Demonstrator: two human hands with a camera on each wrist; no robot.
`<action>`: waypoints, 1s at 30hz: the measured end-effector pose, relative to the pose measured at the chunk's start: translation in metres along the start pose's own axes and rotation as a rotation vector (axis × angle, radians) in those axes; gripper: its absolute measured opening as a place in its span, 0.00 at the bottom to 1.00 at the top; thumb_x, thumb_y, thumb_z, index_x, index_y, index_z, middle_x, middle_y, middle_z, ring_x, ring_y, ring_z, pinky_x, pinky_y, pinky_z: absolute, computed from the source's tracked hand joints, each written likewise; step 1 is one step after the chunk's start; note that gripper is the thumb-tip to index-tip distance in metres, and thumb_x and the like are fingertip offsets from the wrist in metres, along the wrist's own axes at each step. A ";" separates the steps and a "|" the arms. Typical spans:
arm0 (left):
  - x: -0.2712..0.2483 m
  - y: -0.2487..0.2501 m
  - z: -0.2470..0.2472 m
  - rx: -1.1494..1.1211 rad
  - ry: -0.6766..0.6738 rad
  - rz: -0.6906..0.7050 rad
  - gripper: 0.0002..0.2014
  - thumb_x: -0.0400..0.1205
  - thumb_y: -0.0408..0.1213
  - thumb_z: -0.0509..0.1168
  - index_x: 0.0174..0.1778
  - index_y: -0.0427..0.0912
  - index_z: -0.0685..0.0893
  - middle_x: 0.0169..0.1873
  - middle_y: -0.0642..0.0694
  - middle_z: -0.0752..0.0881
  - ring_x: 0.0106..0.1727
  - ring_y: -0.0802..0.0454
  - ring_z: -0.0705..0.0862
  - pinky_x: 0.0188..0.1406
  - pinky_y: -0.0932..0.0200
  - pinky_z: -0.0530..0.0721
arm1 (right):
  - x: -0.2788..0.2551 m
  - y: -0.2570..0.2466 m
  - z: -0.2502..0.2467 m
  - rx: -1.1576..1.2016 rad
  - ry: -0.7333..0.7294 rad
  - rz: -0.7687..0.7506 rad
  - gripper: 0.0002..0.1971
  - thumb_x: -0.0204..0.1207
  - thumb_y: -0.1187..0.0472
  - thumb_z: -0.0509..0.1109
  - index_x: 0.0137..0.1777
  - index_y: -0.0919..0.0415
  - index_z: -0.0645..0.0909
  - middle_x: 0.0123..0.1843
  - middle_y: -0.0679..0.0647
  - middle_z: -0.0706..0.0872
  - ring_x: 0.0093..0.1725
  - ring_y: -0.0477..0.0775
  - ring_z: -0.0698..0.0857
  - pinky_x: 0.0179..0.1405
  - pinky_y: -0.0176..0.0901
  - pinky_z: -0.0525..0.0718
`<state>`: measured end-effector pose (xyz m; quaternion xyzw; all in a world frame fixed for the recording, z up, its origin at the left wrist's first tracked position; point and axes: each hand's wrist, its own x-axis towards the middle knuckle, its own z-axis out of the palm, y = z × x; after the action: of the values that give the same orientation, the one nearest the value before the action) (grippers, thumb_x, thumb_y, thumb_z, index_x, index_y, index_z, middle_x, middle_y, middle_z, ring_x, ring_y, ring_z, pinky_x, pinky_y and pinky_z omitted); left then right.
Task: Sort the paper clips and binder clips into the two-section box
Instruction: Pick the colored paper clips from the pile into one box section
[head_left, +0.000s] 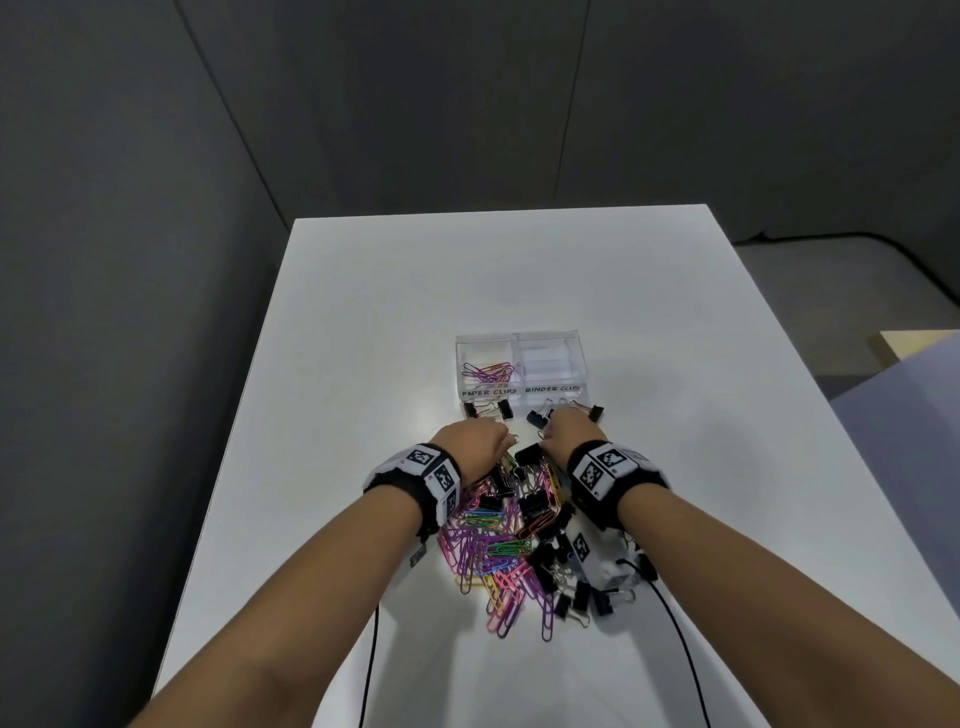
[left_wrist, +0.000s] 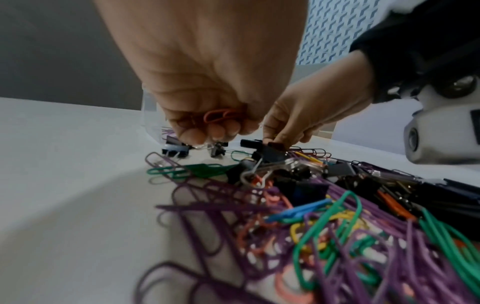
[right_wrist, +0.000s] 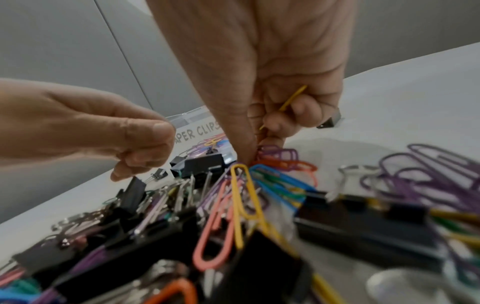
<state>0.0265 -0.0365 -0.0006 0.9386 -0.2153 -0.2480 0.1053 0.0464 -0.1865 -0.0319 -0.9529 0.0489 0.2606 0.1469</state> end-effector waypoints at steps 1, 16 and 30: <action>0.001 0.001 0.000 -0.013 0.001 -0.005 0.14 0.88 0.37 0.51 0.57 0.33 0.78 0.56 0.36 0.82 0.56 0.40 0.82 0.57 0.48 0.79 | 0.004 0.001 0.000 -0.007 -0.017 -0.018 0.08 0.74 0.66 0.65 0.34 0.64 0.73 0.37 0.57 0.82 0.42 0.59 0.82 0.40 0.45 0.79; 0.007 -0.005 0.005 0.203 -0.004 0.018 0.13 0.84 0.43 0.60 0.60 0.41 0.81 0.61 0.42 0.77 0.62 0.43 0.79 0.52 0.50 0.81 | -0.025 0.041 -0.039 0.460 0.098 -0.089 0.06 0.85 0.60 0.54 0.51 0.59 0.71 0.30 0.50 0.79 0.30 0.49 0.76 0.33 0.41 0.72; -0.014 -0.016 0.002 0.096 0.028 -0.033 0.15 0.85 0.33 0.52 0.66 0.38 0.76 0.65 0.40 0.75 0.59 0.40 0.81 0.53 0.51 0.79 | -0.039 0.061 -0.035 0.703 0.076 -0.059 0.08 0.82 0.69 0.57 0.43 0.63 0.74 0.34 0.54 0.83 0.29 0.50 0.79 0.29 0.37 0.77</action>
<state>0.0201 -0.0163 -0.0006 0.9494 -0.2101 -0.2260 0.0591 0.0192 -0.2542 0.0013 -0.8541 0.1133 0.1879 0.4716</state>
